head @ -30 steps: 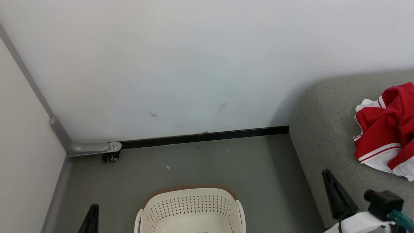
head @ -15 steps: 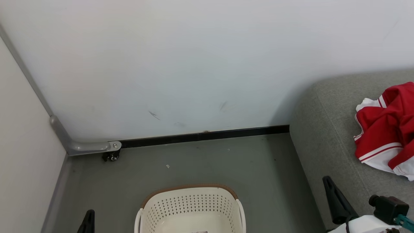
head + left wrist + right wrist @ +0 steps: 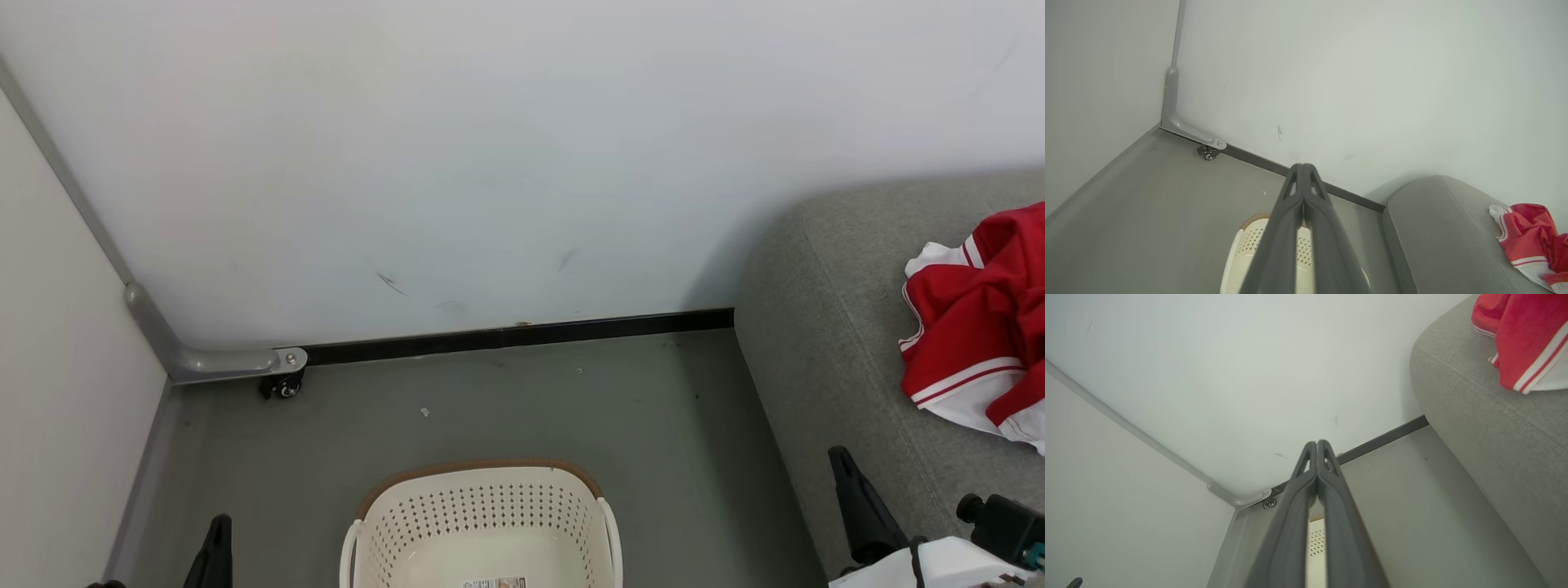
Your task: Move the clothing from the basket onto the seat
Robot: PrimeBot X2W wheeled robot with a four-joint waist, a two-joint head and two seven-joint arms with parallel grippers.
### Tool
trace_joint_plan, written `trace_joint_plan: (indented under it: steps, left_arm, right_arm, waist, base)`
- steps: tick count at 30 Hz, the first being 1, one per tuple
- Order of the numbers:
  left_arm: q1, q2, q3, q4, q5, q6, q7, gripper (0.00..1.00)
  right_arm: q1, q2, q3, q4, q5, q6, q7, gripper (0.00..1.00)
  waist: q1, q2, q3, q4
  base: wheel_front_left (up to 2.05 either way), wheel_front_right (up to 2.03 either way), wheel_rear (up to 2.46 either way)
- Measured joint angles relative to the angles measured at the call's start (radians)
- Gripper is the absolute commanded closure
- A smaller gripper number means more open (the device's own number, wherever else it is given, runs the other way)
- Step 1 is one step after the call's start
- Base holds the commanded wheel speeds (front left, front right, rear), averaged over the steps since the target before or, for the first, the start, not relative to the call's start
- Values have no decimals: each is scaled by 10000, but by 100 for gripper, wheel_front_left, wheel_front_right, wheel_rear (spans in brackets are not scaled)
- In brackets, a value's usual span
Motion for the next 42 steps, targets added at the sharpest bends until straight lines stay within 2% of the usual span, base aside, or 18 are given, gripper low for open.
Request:
trace_joint_plan:
  steps: [9,18,22,32,42]
  left_arm:
    - [-189,-25,61,59,-1244,-2,362,100]
    - [-262,-56,109,148,-2336,-2,679,100]
    - [-429,-75,125,182,-2847,-2,807,100]
    - [-618,-125,161,341,-4094,-6,1158,100]
    - [-921,-163,186,451,-5237,-6,1444,100]
  right_arm:
    - [-22,-4,-151,88,1417,0,359,100]
    - [-217,-15,-274,276,2713,0,617,100]
    - [-220,-23,-305,337,3292,0,792,100]
    - [-540,-31,-401,571,4732,0,1110,100]
    - [-626,-38,-548,698,6017,0,1407,100]
  waist:
    - [85,0,-21,27]
    - [103,0,-16,49]
    - [82,0,10,57]
    - [-6,0,138,79]
    - [-52,0,265,99]
  base:
    - [0,0,0]
    - [0,0,0]
    - [0,0,0]
    - [0,0,0]
    - [0,0,0]
